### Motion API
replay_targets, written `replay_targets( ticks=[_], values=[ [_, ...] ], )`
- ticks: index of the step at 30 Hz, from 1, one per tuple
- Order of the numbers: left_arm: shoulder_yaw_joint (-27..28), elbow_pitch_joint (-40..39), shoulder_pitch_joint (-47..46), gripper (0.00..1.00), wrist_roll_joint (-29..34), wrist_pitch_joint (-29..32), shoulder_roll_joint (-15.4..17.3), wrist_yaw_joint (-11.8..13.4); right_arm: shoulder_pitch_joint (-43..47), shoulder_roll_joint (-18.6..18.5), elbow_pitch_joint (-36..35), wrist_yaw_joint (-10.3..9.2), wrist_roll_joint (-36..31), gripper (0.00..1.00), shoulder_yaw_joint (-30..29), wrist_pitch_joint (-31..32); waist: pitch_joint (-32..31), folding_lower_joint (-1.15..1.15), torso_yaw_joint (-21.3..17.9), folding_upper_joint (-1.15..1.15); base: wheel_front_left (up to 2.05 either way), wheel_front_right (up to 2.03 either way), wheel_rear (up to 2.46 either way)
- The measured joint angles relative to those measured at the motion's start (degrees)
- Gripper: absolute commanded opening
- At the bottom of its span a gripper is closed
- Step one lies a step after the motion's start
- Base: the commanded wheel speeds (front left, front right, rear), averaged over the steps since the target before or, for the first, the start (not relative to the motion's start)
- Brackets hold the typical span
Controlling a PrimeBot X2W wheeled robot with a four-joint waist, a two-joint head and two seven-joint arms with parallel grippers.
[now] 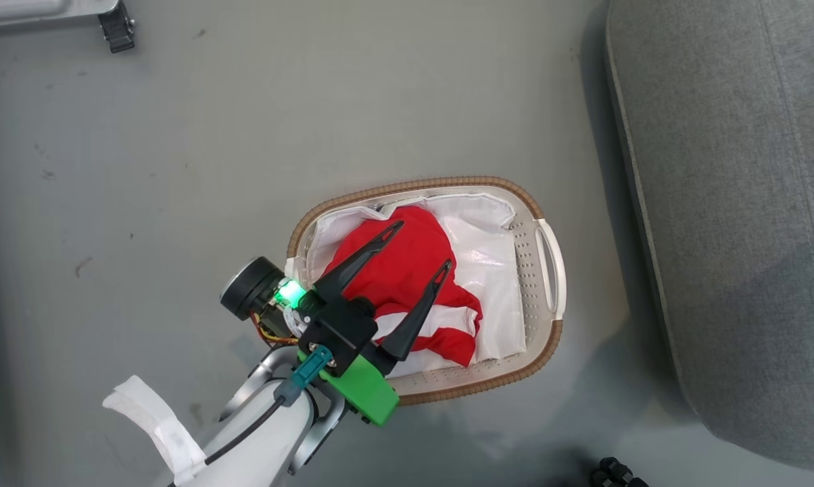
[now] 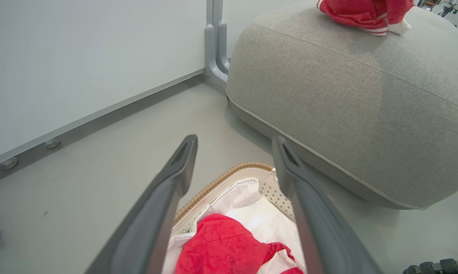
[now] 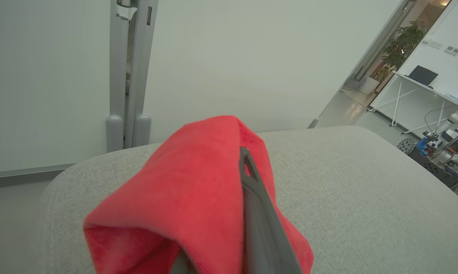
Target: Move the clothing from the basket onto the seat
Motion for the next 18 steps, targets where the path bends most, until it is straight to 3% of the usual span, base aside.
replay_targets(
  ticks=[4, 5, 6, 7, 8, 18],
  values=[
    [0.2, -0.04, 0.12, 1.0, -0.58, -0.09, 0.37, 0.33, 1.55, 1.26, 2.68, 0.0, -1.85, 0.0, -1.36, 0.0, 0.14, 0.0, 0.29, 0.0, 0.0, 0.0, 0.0],
    [0.26, -0.05, 0.15, 1.0, -0.64, -0.13, 0.42, 0.43, 1.98, 1.51, 3.13, 0.0, -2.33, 0.06, -1.75, 0.0, 0.04, 0.0, 0.19, 0.0, 0.0, 0.0, 0.0],
    [0.32, -0.07, 0.19, 1.0, -0.86, -0.14, 0.46, 0.47, 2.25, 1.71, 3.27, 0.0, -2.64, 0.21, -2.11, -0.01, -0.02, 0.0, 0.09, 0.0, 0.0, 0.0, 0.0],
    [0.45, -0.09, 0.3, 1.0, -1.01, -0.14, 0.59, 0.55, 2.42, 2.09, 3.48, 0.0, -2.65, 0.74, -2.72, -0.01, -0.08, 0.0, -0.07, 0.0, 0.0, 0.0, 0.0],
    [0.59, -0.12, 0.5, 1.0, -1.09, -0.14, 0.69, 0.71, 2.47, 2.46, 4.11, 0.0, -2.57, 1.0, -3.38, -0.01, -0.12, 0.0, -0.28, 0.0, 0.0, 0.0, 0.0],
    [1.15, 0.27, 1.05, 1.0, -2.1, -1.04, 1.36, 1.52, 6.69, 4.94, 4.44, 0.0, 0.13, 1.0, 1.13, -0.01, -1.76, 0.0, -2.51, 0.0, 0.0, 0.0, 0.0]
  ],
)
